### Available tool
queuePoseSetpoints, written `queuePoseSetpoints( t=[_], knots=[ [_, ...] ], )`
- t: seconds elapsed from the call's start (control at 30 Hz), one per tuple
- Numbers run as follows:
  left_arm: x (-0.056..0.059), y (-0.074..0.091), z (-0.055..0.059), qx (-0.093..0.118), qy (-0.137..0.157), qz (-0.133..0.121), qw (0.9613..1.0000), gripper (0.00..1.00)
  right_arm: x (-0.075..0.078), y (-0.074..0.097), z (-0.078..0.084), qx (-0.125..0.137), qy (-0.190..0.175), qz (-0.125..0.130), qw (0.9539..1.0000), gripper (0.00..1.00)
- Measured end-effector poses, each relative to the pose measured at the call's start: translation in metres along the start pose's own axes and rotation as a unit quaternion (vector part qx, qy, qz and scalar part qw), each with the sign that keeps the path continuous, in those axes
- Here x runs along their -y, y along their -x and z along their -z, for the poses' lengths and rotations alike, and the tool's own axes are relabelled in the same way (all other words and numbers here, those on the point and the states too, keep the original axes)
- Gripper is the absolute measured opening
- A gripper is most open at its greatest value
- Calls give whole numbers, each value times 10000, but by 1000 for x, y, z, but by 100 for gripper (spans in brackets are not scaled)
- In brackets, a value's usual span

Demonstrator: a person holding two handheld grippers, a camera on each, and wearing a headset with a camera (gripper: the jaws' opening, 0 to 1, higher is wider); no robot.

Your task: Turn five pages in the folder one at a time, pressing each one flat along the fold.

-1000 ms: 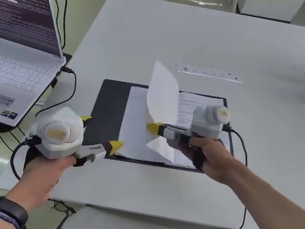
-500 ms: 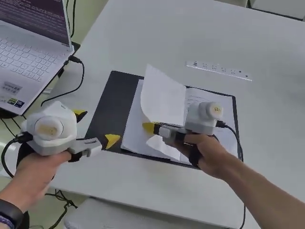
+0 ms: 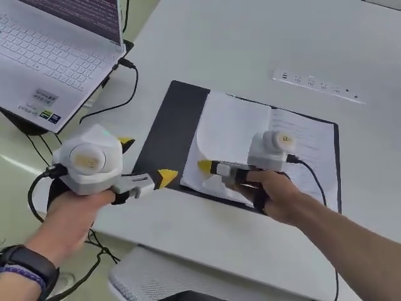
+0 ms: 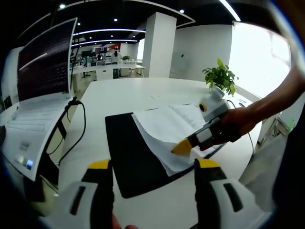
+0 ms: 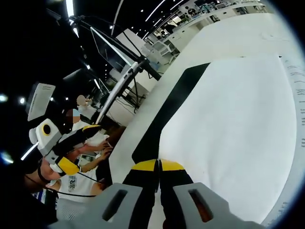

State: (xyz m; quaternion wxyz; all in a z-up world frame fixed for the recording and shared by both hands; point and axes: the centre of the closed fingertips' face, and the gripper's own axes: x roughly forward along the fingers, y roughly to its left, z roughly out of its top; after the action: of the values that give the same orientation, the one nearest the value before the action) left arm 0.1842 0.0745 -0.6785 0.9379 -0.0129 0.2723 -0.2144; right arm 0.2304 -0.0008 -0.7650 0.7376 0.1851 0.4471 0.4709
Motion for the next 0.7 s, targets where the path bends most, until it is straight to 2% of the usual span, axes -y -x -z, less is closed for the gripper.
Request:
queuePoseSetpoints(
  t=[0.17, 0.4, 0.53, 0.67, 0.7],
  knots=[
    [-1, 1, 3, -9, 22, -16, 10000, 69, 11, -6, 12, -156, 26, 238, 9996, 0],
    [4, 1, 4, -28, 29, 8, 10000, 69, 12, -12, 15, -138, -4, 309, 9994, 6],
    [8, 0, 3, -19, 37, 56, 10000, 70, 9, -11, 14, -103, -186, 223, 9995, 10],
    [13, -3, 5, -89, -16, 111, 9999, 70, 2, -13, 13, -125, -69, 112, 9998, 20],
    [14, -4, 5, -99, -16, 124, 9999, 70, 0, -14, 13, -104, -63, -6, 9999, 23]
  ],
)
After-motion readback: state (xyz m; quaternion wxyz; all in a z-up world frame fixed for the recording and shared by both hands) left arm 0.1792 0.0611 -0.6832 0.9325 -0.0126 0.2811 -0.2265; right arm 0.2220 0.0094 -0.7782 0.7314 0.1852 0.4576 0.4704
